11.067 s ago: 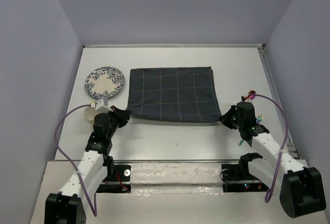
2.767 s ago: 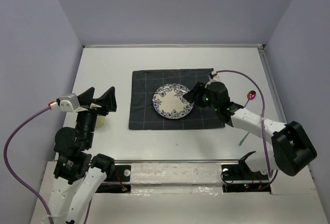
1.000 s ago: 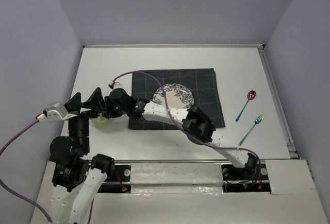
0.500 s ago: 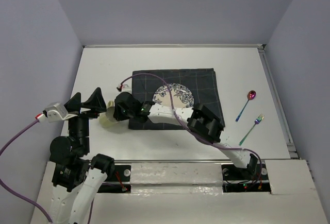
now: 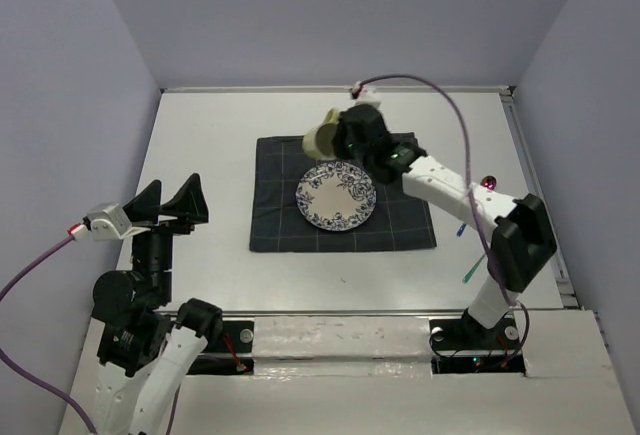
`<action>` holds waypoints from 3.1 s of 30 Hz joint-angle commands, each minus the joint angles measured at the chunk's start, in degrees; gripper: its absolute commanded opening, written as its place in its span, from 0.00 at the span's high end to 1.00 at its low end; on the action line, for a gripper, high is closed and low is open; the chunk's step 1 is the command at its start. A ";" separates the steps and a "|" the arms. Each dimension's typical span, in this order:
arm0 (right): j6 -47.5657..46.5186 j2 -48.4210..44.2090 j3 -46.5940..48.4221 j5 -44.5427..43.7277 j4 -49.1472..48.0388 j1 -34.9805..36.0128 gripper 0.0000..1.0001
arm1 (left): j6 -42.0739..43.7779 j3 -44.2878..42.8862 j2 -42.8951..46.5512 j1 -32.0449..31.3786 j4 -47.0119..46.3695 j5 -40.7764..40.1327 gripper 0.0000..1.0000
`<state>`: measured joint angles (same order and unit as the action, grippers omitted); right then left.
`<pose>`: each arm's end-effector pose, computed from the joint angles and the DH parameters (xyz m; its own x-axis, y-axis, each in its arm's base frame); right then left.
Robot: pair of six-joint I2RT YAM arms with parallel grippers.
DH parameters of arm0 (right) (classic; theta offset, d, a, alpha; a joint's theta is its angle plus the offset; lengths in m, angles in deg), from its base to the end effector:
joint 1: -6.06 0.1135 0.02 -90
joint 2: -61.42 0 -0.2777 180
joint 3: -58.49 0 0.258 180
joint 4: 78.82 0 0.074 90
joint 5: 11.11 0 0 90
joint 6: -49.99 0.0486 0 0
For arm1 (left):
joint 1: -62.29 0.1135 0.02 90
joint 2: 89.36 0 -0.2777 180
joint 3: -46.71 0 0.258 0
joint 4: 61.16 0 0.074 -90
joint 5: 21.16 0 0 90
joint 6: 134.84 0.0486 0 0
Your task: Set the dinner table for one person
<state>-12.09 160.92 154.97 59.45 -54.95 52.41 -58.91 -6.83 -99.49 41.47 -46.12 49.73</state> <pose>0.3088 0.3002 0.3196 -0.4994 0.1162 -0.8585 -0.2757 0.9182 0.2846 0.0426 0.0008 0.3966 0.4146 -0.4034 -0.8157 0.1726 0.9150 -0.3648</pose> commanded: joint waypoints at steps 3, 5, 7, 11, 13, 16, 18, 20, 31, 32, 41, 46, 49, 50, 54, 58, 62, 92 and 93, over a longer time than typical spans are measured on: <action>-6.83 -5.55 -2.34 0.53 5.22 -14.69 1.00 | 0.53 -0.25 0.90 -1.68 -2.46 1.80 0.01; -7.62 -4.67 -2.08 2.30 6.28 -19.61 1.00 | 0.62 -0.25 1.08 -1.94 -2.46 1.71 0.01; -8.06 -3.97 -1.46 3.35 7.86 -22.34 1.00 | 0.79 -0.25 1.17 -2.30 -2.38 1.62 0.01; -9.20 -1.25 0.82 6.07 9.97 -28.32 1.00 | 0.88 -0.16 1.17 -2.74 -2.38 1.62 0.01; -9.38 0.77 2.22 7.57 11.20 -31.12 1.00 | 0.97 -0.25 1.25 -3.00 -2.37 1.54 0.01; -9.90 2.79 3.28 9.86 12.26 -32.98 1.00 | 1.23 -0.33 1.43 -3.09 -2.38 1.01 0.01; -10.43 4.55 4.07 10.21 13.05 -33.60 1.00 | 1.23 -0.25 1.61 -3.09 -2.38 0.83 0.01; -10.78 6.04 4.95 10.04 13.49 -34.74 1.00 | 1.32 -0.33 1.52 -3.00 -2.38 0.92 0.01; -11.75 11.23 9.61 10.83 14.90 -36.42 1.00 | 1.58 -0.33 1.17 -3.18 -2.55 0.92 0.01; -11.84 11.67 10.48 11.00 15.25 -36.42 1.00 | 1.50 -0.25 1.17 -3.18 -2.55 0.92 0.01; -11.49 16.33 13.91 11.35 17.62 -36.94 0.99 | 1.76 -0.33 0.90 -3.09 -2.81 0.39 0.01; -11.22 17.13 16.20 11.71 19.90 -36.94 0.78 | 1.85 -0.33 0.73 -3.09 -2.90 0.39 0.01; -10.78 16.43 17.70 11.01 21.05 -36.94 0.56 | 1.67 -0.33 0.81 -3.09 -2.99 0.39 0.01; -10.70 15.99 17.96 11.00 21.22 -36.94 0.55 | 1.67 -0.33 0.81 -3.17 -2.99 0.39 0.01; -9.12 12.30 16.65 11.97 21.23 -36.94 0.48 | 1.67 -0.16 1.08 -3.18 -2.99 0.57 0.01; -6.75 5.28 9.90 10.83 18.17 -36.94 0.50 | 1.67 -0.16 1.87 -3.26 -2.90 0.57 0.01; -2.53 -11.73 -10.53 7.59 10.61 -37.47 0.58 | 1.94 -0.16 2.92 -4.23 -2.90 0.57 0.01; 1.35 -14.79 -36.80 8.99 5.23 -58.92 0.66 | 2.20 -0.16 8.55 -11.79 -2.64 -1.54 0.01; 1.17 -13.65 -36.36 8.98 5.14 -58.92 0.66 | 2.29 -0.16 8.55 -11.88 -2.64 -1.54 0.01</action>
<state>-9.14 143.78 114.75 69.85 -46.95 -6.32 -57.71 -6.83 -92.06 30.13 -46.12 49.05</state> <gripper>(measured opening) 0.343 0.989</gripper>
